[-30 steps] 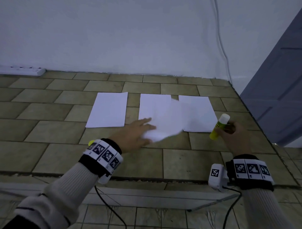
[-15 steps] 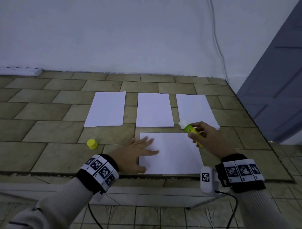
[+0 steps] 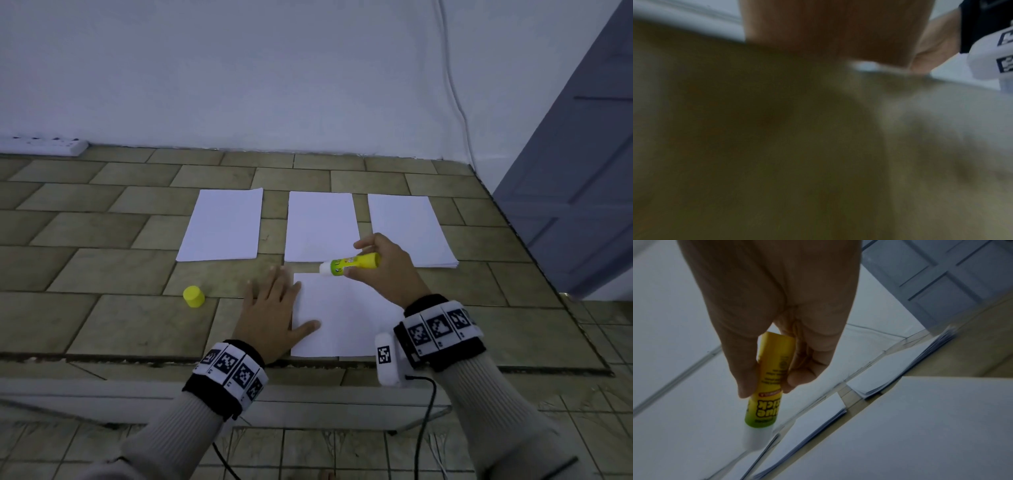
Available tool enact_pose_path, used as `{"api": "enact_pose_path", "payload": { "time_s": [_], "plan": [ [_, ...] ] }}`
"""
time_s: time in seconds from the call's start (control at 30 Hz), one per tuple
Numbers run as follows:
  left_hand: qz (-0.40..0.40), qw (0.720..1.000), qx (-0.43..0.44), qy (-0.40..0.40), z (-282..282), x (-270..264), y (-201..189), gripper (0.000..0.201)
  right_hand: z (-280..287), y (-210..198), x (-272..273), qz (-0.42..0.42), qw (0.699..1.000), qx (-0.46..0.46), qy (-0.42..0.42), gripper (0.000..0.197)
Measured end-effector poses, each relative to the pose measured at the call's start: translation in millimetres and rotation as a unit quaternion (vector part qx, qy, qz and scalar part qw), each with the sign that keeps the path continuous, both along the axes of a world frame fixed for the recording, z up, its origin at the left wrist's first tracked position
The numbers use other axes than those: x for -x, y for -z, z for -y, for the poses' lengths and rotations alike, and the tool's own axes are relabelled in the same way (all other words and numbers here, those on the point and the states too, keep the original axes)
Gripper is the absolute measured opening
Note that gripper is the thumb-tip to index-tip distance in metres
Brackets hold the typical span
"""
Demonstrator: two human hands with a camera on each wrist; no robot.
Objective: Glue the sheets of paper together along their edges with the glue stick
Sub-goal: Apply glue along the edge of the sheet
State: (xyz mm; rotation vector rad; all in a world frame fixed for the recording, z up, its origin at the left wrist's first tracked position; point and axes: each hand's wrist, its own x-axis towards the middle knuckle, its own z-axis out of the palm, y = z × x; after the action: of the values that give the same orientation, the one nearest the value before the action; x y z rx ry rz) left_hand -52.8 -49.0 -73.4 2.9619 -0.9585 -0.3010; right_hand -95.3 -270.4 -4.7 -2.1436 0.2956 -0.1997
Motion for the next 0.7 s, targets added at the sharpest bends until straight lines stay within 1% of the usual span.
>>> {"api": "enact_pose_path", "payload": {
  "time_s": [0.1, 0.2, 0.33, 0.43, 0.57, 0.7],
  "plan": [
    [0.007, 1.000, 0.023, 0.001, -3.9, -0.1, 7.4, 0.116, -8.0, -0.3, -8.4, -0.002, 0.999, 0.024, -0.021, 0.036],
    [0.014, 0.999, 0.029, -0.007, -6.3, 2.3, 13.2, 0.110, -17.3, 1.4, -18.9, 0.000, 0.999, 0.011, -0.042, 0.027],
    [0.018, 0.999, 0.027, -0.014, -6.1, 1.3, 17.3, 0.109, -34.5, 6.1, -33.8, -0.005, 0.996, 0.050, -0.073, 0.020],
    [0.018, 1.000, 0.023, -0.010, -6.7, 0.8, 18.5, 0.108, -48.5, 7.2, -41.8, -0.011, 0.991, 0.098, -0.093, 0.020],
    [0.015, 0.999, 0.051, -0.005, -7.0, -0.1, 18.8, 0.109, -63.2, 9.4, -51.0, -0.020, 0.984, 0.136, -0.117, 0.020],
    [0.013, 0.999, 0.052, -0.004, -7.6, 0.1, 18.1, 0.113, -70.8, 7.8, -57.1, -0.030, 0.975, 0.182, -0.121, 0.021]
  ]
}}
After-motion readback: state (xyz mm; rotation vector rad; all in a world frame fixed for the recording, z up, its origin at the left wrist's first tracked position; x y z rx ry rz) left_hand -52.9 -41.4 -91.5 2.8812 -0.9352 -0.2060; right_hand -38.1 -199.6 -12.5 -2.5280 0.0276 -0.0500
